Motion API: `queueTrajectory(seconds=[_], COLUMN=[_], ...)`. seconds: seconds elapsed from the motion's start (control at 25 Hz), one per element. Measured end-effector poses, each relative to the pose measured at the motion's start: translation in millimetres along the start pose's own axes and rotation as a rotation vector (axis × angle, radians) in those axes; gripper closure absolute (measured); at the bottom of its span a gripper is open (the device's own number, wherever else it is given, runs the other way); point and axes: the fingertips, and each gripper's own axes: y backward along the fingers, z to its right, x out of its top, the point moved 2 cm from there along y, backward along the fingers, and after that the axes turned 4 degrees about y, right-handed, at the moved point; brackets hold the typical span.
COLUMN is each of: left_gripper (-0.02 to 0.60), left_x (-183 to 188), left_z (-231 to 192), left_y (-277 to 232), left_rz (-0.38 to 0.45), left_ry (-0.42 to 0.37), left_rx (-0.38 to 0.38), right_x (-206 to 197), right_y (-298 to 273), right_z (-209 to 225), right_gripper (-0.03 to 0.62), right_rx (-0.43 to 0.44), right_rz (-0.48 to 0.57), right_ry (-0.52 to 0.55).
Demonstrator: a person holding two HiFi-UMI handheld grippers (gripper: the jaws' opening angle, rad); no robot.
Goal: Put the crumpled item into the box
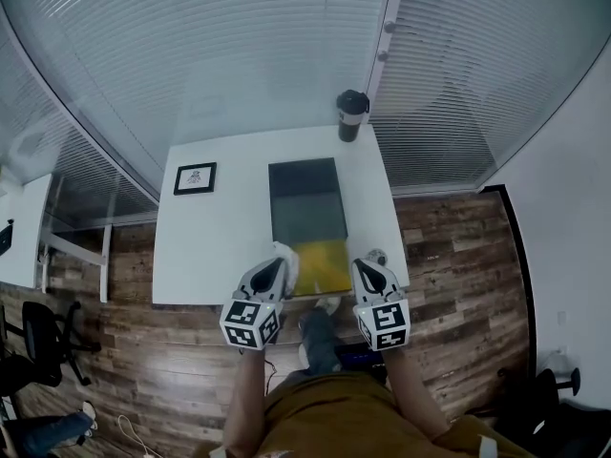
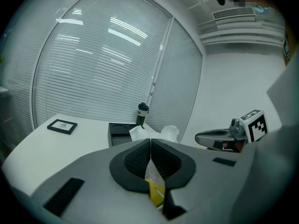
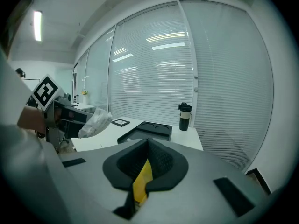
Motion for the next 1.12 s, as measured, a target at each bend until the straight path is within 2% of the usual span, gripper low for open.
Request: queueTrajectory(seconds=[0.64, 1.12], left_gripper=[0.554, 0.554], left_x=[-46, -74], left_z=[-11, -9], left_y=[-43, -70], left_rz=[-0.154, -0.268], left_ry=[0.024, -0.012], left_rx=[-0.016, -0.044], right_x=[-39, -63], right_y=[-33, -44], right_z=[12, 21], right_gripper=[0.582, 0.582], right_rx=[0.025, 0.024], right_rz=[-0.105, -0.156], right_ry=[-0.037, -0.079])
